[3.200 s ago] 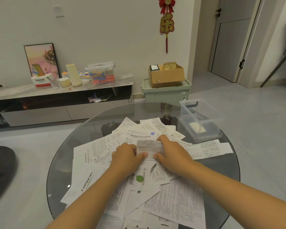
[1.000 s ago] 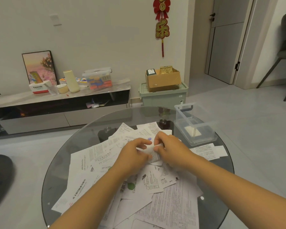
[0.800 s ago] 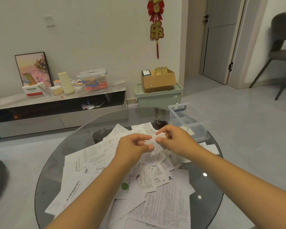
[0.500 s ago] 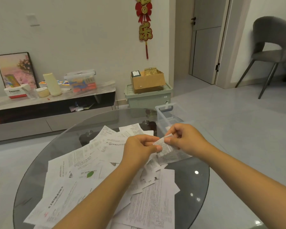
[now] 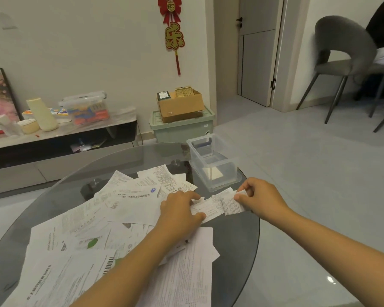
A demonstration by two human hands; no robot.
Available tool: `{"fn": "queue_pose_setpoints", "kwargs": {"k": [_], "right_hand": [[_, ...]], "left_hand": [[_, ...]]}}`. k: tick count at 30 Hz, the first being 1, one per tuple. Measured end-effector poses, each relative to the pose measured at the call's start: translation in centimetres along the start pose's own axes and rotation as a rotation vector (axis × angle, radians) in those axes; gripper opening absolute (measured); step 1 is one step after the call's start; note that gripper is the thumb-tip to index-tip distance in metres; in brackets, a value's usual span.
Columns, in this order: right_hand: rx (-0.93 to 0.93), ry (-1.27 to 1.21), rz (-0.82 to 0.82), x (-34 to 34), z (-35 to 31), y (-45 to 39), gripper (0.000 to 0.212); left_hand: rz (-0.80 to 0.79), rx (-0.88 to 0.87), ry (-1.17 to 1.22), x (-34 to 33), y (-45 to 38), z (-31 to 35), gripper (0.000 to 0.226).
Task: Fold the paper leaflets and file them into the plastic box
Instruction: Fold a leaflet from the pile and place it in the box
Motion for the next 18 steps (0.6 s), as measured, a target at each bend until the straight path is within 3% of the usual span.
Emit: {"fn": "queue_pose_setpoints", "kwargs": {"k": [7, 14, 18], "right_hand": [[0.048, 0.010, -0.003, -0.4, -0.2, 0.5, 0.009], [0.073, -0.016, -0.007, -1.0, -1.1, 1.0, 0.012], [0.074, 0.018, -0.044, -1.5, -1.2, 1.3, 0.012]], "left_hand": [[0.104, 0.041, 0.367, 1.1, -0.3, 0.6, 0.029], [0.022, 0.070, 0.305, 1.6, -0.5, 0.9, 0.025], [0.013, 0.055, 0.423, 1.2, -0.3, 1.4, 0.031]]}}
Point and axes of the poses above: each hand's wrist, its own y-axis away from the middle knuckle, its own x-axis out of the back of the hand, z = x × y, the point moved 1 cm from there along -y, towards the middle knuckle, and after that the axes turned 4 degrees about -x, right-handed, at the moved point
